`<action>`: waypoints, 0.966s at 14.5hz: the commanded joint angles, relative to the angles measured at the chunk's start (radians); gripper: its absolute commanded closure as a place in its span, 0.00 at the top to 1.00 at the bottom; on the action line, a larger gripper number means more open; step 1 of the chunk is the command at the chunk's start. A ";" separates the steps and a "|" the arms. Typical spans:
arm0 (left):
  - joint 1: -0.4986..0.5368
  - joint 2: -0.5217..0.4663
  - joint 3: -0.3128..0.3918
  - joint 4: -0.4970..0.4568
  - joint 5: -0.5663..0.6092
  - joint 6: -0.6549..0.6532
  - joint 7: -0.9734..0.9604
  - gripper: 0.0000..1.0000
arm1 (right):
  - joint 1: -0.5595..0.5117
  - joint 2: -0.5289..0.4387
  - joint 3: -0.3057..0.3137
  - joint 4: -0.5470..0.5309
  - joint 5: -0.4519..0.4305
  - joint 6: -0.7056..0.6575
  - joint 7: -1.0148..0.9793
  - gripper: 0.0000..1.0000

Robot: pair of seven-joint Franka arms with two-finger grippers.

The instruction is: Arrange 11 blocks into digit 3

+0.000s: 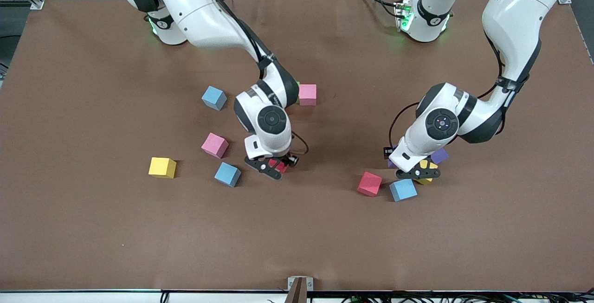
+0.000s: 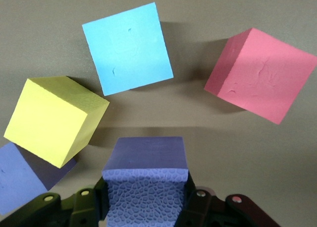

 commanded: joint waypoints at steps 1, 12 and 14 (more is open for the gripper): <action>0.007 -0.011 -0.010 0.003 -0.018 -0.020 -0.005 0.42 | 0.007 -0.216 0.032 -0.326 -0.006 0.136 -0.194 0.00; 0.009 -0.012 -0.010 0.006 -0.019 -0.020 -0.006 0.42 | 0.099 -0.364 0.039 -0.625 -0.040 0.327 -0.351 0.00; 0.009 -0.011 -0.009 0.009 -0.019 -0.020 -0.006 0.42 | 0.098 -0.361 0.039 -0.625 -0.040 0.327 -0.376 0.00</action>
